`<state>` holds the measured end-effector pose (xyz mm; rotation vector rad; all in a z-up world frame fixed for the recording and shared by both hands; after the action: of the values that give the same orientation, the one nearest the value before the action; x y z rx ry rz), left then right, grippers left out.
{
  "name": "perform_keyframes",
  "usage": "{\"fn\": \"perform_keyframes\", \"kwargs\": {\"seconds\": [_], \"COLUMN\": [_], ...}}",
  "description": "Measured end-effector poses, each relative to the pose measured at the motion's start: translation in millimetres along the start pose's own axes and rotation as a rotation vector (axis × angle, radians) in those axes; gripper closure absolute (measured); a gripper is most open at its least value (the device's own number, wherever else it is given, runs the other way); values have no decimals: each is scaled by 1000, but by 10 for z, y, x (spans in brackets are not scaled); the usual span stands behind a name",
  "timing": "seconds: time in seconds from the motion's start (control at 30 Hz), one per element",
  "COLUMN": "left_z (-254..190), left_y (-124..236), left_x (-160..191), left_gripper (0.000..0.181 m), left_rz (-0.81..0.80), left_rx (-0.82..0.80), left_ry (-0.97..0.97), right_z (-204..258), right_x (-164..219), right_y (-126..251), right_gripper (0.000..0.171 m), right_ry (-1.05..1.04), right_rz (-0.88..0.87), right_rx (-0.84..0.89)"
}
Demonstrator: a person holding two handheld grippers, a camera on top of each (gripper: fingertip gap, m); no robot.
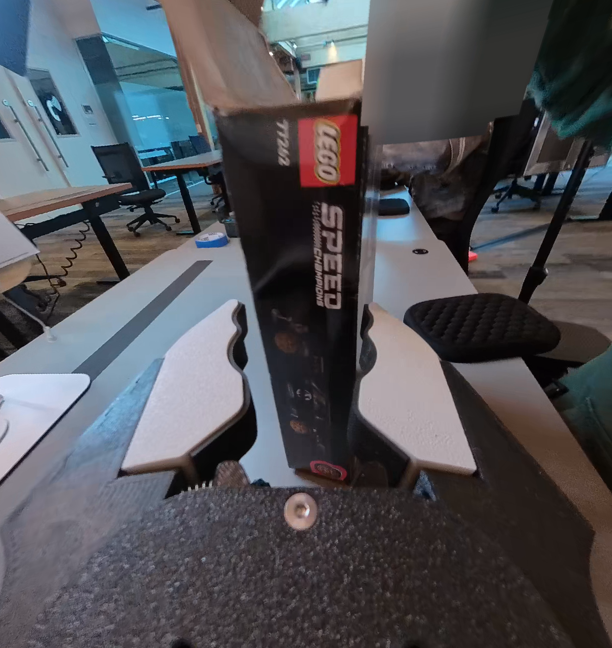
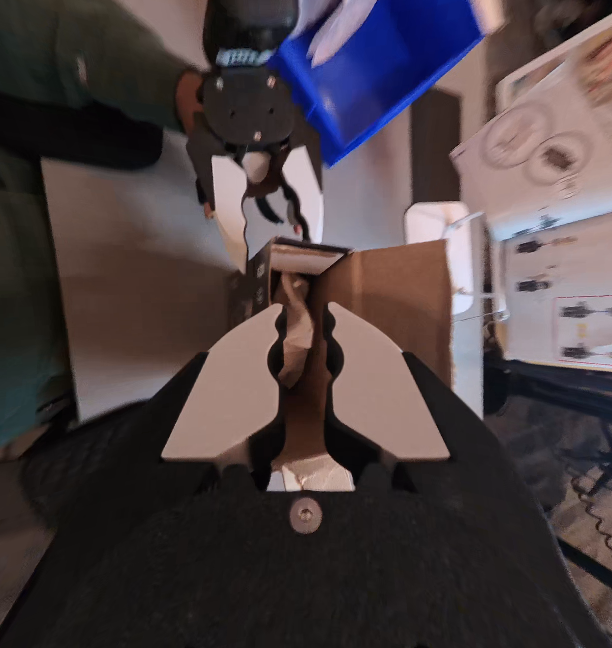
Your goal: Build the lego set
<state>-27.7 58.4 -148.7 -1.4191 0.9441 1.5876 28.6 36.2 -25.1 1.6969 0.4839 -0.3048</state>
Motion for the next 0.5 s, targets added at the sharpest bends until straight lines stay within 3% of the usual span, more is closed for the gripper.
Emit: {"fn": "perform_keyframes", "kwargs": {"seconds": [0.13, 0.2, 0.33, 0.4, 0.5], "left_z": [138, 201, 584, 897, 1426], "left_y": [184, 309, 752, 1056, 1541], "left_x": [-180, -310, -587, -679, -635], "left_gripper": [125, 128, 168, 181, 181], "left_rz": [-36, -58, -10, 69, 280], "left_rx": [-40, -68, -297, -439, -635], "left_ry": [17, 13, -99, -99, -111], "right_z": [-24, 32, 314, 467, 615], "right_x": [-82, -15, 229, 390, 677], "right_y": [328, 459, 579, 575, 481], "right_gripper": [156, 171, 171, 171, 171], "right_ry": [48, 54, 34, 4, -96], "right_rz": [-280, -404, -609, -692, -785], "right_rx": [268, 388, 538, 595, 655]}}
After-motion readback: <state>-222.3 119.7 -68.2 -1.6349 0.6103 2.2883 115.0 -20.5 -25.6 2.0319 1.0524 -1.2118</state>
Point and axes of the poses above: each gripper's, where its closed fingertips meet, y back along the fingers, x out of its underside, z = x × y across the jaws, the point moved 2 cm from there along y, back along the fingers, and after that the axes turned 13 degrees about -x, right-handed, at the moved point
